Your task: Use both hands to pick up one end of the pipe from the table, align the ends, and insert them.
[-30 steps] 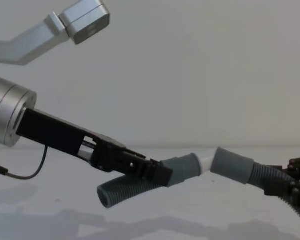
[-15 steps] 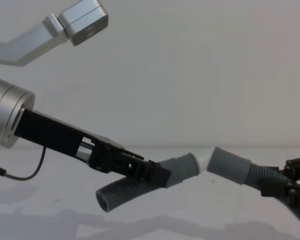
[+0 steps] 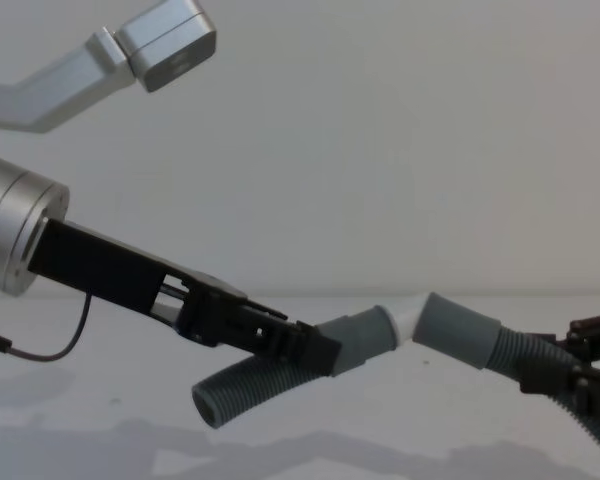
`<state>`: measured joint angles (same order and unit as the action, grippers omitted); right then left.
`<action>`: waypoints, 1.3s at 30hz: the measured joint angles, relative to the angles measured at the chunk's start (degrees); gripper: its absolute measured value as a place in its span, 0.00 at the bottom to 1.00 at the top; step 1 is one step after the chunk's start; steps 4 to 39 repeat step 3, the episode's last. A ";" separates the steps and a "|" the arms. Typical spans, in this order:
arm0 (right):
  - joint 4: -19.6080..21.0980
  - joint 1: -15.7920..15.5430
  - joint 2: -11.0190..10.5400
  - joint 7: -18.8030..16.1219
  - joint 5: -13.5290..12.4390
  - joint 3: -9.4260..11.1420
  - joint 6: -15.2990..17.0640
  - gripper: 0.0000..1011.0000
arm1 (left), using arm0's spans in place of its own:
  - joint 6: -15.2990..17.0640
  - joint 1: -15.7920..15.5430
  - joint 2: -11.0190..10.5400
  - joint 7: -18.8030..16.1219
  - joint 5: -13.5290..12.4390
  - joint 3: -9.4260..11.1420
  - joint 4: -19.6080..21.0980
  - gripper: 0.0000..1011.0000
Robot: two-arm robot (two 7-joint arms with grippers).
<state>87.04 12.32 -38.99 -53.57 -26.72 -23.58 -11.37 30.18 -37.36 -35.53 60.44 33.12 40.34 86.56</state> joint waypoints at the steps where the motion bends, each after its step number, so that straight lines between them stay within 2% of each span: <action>1: 0.00 0.01 0.00 0.00 0.00 -0.01 0.00 0.14 | 0.00 0.00 -0.01 0.00 0.00 0.00 0.00 0.33; 39: 0.00 0.02 0.00 0.00 0.00 -0.02 0.00 0.14 | 0.00 0.00 -0.01 0.00 0.01 0.00 0.00 0.33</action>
